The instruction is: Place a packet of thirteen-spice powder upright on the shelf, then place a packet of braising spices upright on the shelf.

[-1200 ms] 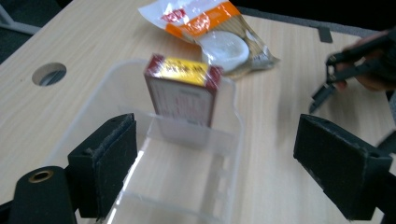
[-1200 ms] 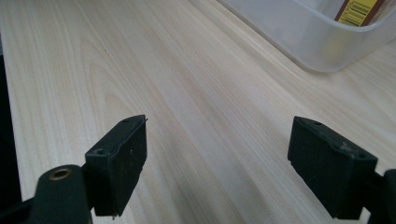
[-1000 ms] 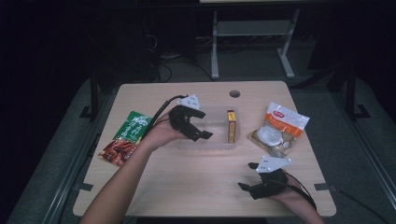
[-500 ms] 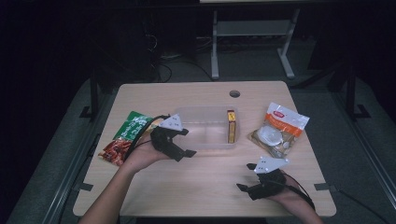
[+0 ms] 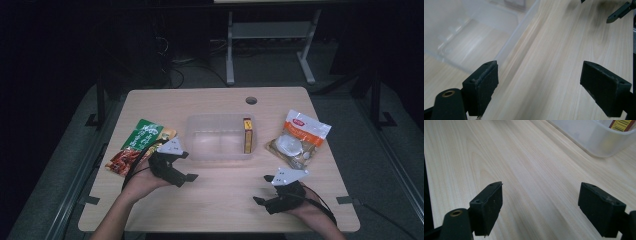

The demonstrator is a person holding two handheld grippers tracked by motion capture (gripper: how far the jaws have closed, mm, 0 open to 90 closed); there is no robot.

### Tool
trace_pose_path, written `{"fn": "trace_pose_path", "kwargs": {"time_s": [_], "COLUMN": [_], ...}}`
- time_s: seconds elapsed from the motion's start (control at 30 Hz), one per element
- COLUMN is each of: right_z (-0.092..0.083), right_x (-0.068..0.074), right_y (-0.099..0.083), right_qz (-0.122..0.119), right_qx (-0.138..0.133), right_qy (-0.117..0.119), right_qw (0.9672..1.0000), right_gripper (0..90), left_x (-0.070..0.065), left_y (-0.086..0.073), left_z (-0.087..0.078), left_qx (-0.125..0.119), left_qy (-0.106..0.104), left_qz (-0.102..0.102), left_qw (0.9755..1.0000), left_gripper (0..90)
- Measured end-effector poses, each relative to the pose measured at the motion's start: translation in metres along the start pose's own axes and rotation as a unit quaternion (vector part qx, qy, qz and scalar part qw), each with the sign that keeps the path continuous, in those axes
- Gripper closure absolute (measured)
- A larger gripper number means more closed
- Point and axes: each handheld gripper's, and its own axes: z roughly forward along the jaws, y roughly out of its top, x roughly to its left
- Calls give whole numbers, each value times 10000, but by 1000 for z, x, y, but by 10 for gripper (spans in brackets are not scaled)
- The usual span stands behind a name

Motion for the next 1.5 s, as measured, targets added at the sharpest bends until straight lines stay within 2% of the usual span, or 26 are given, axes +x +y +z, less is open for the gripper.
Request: {"fn": "trace_pose_path", "kwargs": {"time_s": [0.13,0.27,0.4,0.57,0.6,0.63,0.77,0.93,1.0,1.13,1.2,1.23,1.3,1.33,1.47,1.5], "right_z": [0,0,0,1,1,1,2,3,4,5,6,6,7,7,7,7], "right_x": [0,0,0,0,0,0,-1,-1,-1,-1,-1,-1,-2,-2,-2,-3], "right_y": [0,0,0,0,1,1,1,1,1,2,2,2,2,2,2,1], "right_qz": [-8,-10,-5,-18,5,-2,-60,-36,-43,-45,-46,-59,-33,-29,13,21], "right_qx": [14,8,9,7,14,11,4,28,36,35,39,29,50,50,63,69], "right_qy": [-7,-8,-9,-12,-7,-14,-3,20,13,23,25,27,23,25,2,-6], "right_qw": [10000,10000,10000,10000,10000,10000,10000,10000,10000,10000,10000,10000,10000,10000,10000,10000], "right_gripper": [192,192,192,192,192,192,192,192,192,192,192,192,192,192,192,192], "left_x": [1,7,17,37,40,46,56,69,76,91,98,103,114,118,135,139], "left_y": [-14,-32,-51,-68,-71,-78,-87,-99,-103,-105,-103,-101,-96,-94,-85,-82], "left_z": [-9,-19,-31,-48,-51,-56,-62,-70,-71,-71,-70,-68,-63,-60,-47,-42], "left_qx": [52,45,115,94,114,99,50,-30,-86,-137,-163,-240,-165,-174,-137,-97], "left_qy": [177,359,635,990,1085,1173,1333,1677,1755,1914,1936,1991,2029,2067,1972,1922], "left_qz": [-116,-325,-547,-882,-923,-1058,-1193,-1466,-1548,-1636,-1648,-1655,-1627,-1662,-1678,-1742], "left_qw": [9998,9988,9964,9911,9897,9874,9839,9749,9722,9677,9670,9656,9654,9640,9658,9657], "left_gripper": [148,148,149,149,149,149,149,149,154,266,375,426,533,574,735,788]}}
